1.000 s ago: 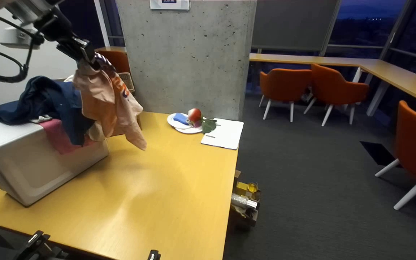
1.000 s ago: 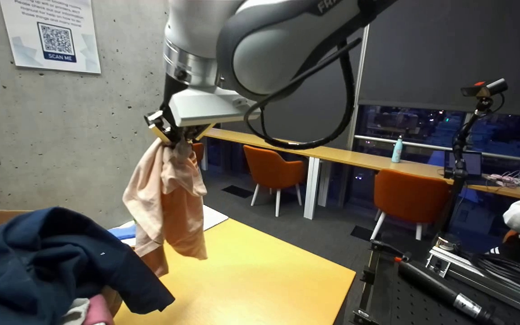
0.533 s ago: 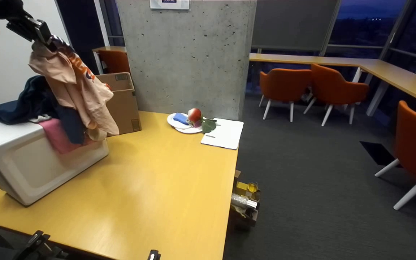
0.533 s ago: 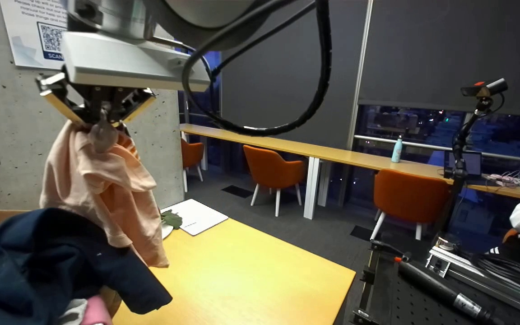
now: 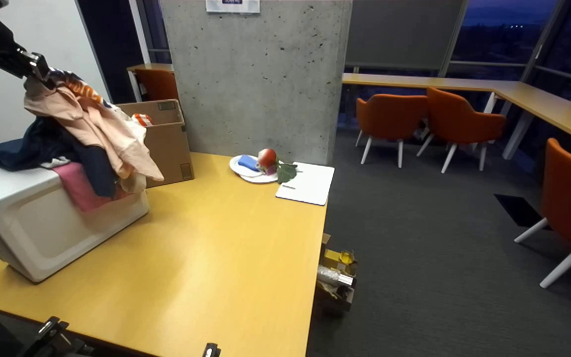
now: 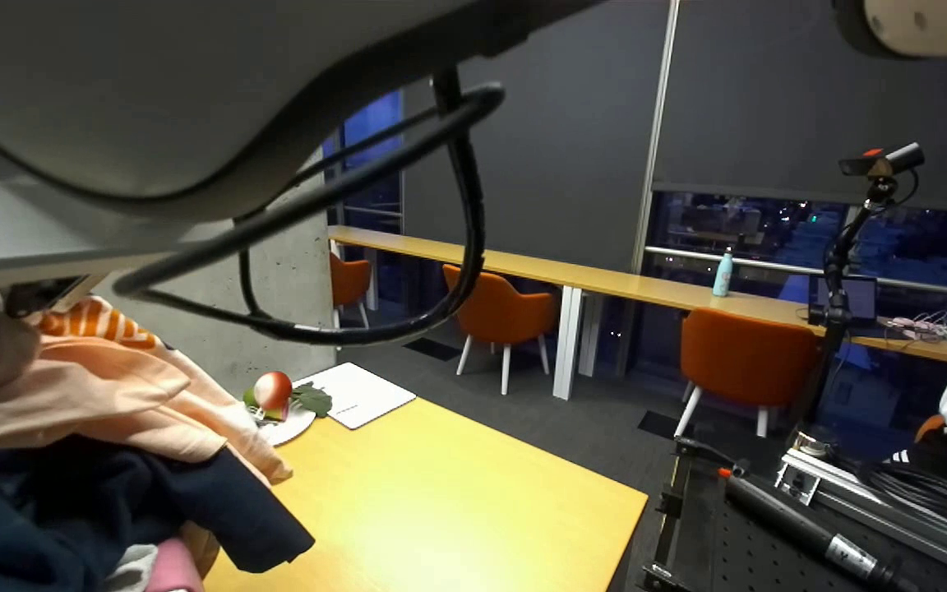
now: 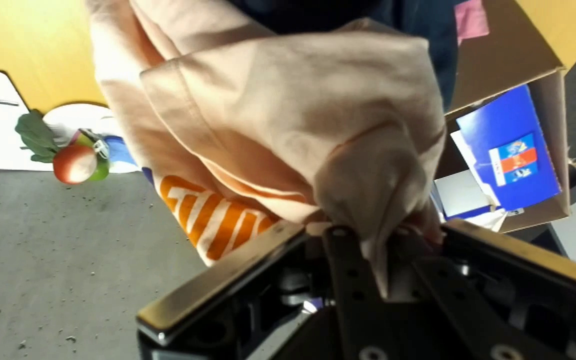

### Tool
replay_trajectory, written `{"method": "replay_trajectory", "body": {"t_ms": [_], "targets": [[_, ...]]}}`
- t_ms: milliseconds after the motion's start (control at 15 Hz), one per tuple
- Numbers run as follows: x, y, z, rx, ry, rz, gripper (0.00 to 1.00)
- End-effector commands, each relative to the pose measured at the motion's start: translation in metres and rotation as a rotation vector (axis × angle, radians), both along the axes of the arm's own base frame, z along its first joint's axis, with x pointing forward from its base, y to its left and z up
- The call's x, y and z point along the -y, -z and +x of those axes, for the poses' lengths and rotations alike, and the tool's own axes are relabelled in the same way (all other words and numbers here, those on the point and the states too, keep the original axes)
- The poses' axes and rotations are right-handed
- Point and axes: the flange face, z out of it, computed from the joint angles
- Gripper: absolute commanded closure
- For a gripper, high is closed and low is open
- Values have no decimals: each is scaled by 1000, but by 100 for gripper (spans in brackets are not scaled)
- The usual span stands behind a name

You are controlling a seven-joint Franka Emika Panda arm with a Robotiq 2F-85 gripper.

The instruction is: Move the clothes to the box

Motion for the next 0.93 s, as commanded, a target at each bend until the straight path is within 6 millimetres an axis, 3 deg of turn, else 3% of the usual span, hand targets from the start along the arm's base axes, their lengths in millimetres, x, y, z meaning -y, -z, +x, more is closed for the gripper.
{"method": "replay_trajectory", "body": {"t_ms": [0,333,400,533,867], "targets": [[-36,17,4,10,-61,-6,98],[-64,54,-6,-8,-114,-18,98],[-66,55,-7,-6,-117,-22,73],[-66,47,-9,-2,-109,-22,60],[-60,-17,-9,82,-92,19,24]]}}
